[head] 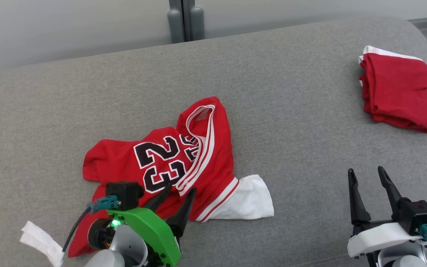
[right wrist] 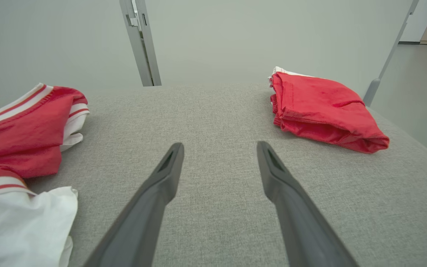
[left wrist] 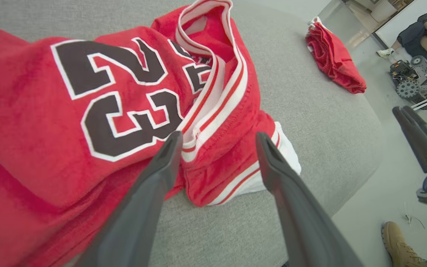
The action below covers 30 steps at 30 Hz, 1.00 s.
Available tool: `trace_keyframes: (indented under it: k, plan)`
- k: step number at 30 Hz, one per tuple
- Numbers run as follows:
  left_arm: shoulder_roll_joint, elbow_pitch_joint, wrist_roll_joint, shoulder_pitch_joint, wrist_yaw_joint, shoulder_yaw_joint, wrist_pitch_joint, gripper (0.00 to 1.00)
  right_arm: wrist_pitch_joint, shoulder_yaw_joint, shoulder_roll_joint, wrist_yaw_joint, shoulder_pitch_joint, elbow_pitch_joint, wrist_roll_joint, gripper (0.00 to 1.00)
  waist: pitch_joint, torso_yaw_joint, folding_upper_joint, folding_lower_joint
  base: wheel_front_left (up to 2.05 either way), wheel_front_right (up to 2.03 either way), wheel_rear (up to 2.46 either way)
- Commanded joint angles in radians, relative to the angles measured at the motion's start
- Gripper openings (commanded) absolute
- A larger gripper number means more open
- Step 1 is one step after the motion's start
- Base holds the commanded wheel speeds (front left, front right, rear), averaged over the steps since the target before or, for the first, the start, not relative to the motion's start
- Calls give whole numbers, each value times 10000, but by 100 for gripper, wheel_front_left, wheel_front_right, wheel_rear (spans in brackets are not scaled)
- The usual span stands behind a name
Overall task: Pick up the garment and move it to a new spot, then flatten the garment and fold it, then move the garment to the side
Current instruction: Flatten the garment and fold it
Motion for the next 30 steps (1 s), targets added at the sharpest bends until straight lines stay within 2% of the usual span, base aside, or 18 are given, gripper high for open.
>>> trace_keyframes:
  k: [1, 7, 12, 14, 15, 16, 17, 22, 25, 30]
  plan:
    - [-71, 432, 20, -265, -77, 6, -41, 100, -27, -14, -20, -16, -57, -11, 24, 100, 196, -423, 0, 0, 0, 0, 0]
    - [-252, 1867, 47, -653, -243, 68, -363, 100, -26, -260, -15, -16, 148, -25, 58, 100, 293, -791, 0, 0, 0, 0, 0]
    - [-259, 2258, -97, -550, -287, 248, -632, 100, -26, -318, -15, -16, 188, -37, 108, 100, 341, -826, 0, 0, 0, 0, 0]
    - [-273, 2208, -238, -494, -516, 201, -631, 100, -27, -313, -17, -16, 125, -28, 126, 100, 377, -800, 0, 0, 0, 0, 0]
    - [-299, 2195, -298, -451, -642, 150, -573, 94, -27, -294, -17, -16, 67, -35, 131, 100, 397, -780, 0, 0, 0, 0, 0]
    - [-284, 2172, -277, -465, -754, 72, -523, 43, -27, -267, -15, -16, 23, -40, 136, 100, 418, -761, 0, 0, 0, 0, 0]
    - [-293, 2125, -296, -501, -847, 8, -464, 0, -27, -244, -15, -16, -19, -32, 127, 100, 433, -739, 0, 0, 0, 0, 0]
    - [-366, 1520, -591, -576, -1029, 118, -541, 0, -27, -276, -20, -16, -61, 3, 129, 100, 395, -632, 0, 0, 0, 0, 0]
    - [-85, 650, -836, -380, -955, 457, -550, 0, -27, -319, -20, -16, 43, -10, 115, 100, 311, -572, 0, 0, 0, 0, 0]
    - [337, -1130, -1380, -440, -1119, 734, -1, 0, -27, -351, -17, -16, 145, 32, 128, 100, 192, -492, 0, 0, 0, 0, 0]
